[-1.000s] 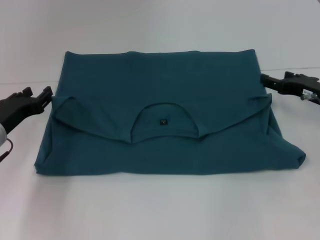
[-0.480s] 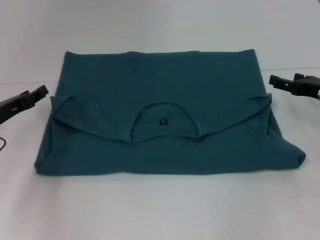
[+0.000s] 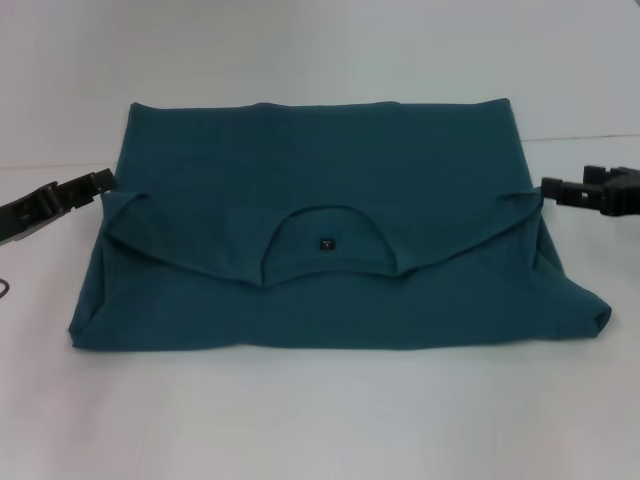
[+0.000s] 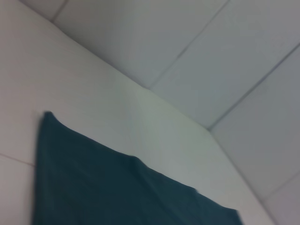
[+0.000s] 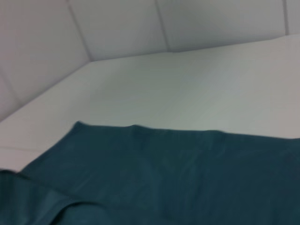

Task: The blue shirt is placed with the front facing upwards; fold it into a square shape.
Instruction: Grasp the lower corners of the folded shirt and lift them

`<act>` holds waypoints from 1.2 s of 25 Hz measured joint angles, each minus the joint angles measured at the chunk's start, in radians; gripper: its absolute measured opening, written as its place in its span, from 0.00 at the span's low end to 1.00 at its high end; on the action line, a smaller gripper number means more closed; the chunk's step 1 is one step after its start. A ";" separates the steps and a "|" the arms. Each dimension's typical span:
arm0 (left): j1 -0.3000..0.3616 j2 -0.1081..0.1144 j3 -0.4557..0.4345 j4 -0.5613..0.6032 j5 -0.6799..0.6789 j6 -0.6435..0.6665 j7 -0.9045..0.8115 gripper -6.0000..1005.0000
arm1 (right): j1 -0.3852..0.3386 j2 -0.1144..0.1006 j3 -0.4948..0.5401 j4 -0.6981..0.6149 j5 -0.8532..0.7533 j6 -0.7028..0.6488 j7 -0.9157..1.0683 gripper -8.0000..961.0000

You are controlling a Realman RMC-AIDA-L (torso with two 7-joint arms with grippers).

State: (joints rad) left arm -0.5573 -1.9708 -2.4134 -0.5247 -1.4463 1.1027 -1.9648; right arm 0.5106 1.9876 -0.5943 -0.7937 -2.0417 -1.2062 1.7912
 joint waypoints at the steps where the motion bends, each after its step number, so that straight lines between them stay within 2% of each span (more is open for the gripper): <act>1: 0.005 0.005 0.000 -0.003 0.000 0.025 -0.016 0.57 | -0.006 -0.003 0.003 -0.009 0.000 -0.033 0.001 0.94; 5: 0.024 0.023 0.001 -0.020 0.015 0.102 -0.085 0.57 | -0.031 -0.013 0.036 -0.051 0.002 -0.153 0.014 0.94; 6: 0.030 0.034 0.001 -0.028 0.050 0.126 -0.126 0.57 | -0.037 -0.014 0.044 -0.060 0.002 -0.182 0.018 0.95; 11: 0.045 0.047 -0.004 -0.064 0.159 0.147 -0.256 0.57 | -0.060 -0.020 0.094 -0.092 0.002 -0.295 0.028 0.94; 14: 0.058 0.045 -0.016 -0.086 0.170 0.164 -0.277 0.57 | -0.064 -0.034 0.107 -0.097 -0.015 -0.310 0.069 0.94; 15: 0.060 0.044 -0.018 -0.093 0.172 0.172 -0.276 0.57 | -0.063 -0.053 0.104 -0.095 -0.046 -0.314 0.113 0.94; 18: 0.062 0.043 -0.013 -0.103 0.179 0.186 -0.271 0.57 | -0.056 -0.071 0.103 -0.096 -0.090 -0.322 0.171 0.94; 24: 0.068 0.030 -0.008 -0.118 0.182 0.203 -0.173 0.57 | -0.047 -0.138 0.110 -0.093 -0.176 -0.325 0.395 0.94; 26: 0.067 0.022 -0.005 -0.118 0.182 0.206 -0.132 0.57 | -0.043 -0.148 0.110 -0.098 -0.215 -0.337 0.441 0.94; 30: 0.066 0.015 -0.001 -0.123 0.196 0.207 -0.112 0.57 | -0.026 -0.148 0.108 -0.099 -0.303 -0.365 0.493 0.94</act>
State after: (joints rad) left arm -0.4912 -1.9562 -2.4147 -0.6474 -1.2501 1.3100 -2.0767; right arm 0.4842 1.8398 -0.4863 -0.8929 -2.3442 -1.5710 2.2843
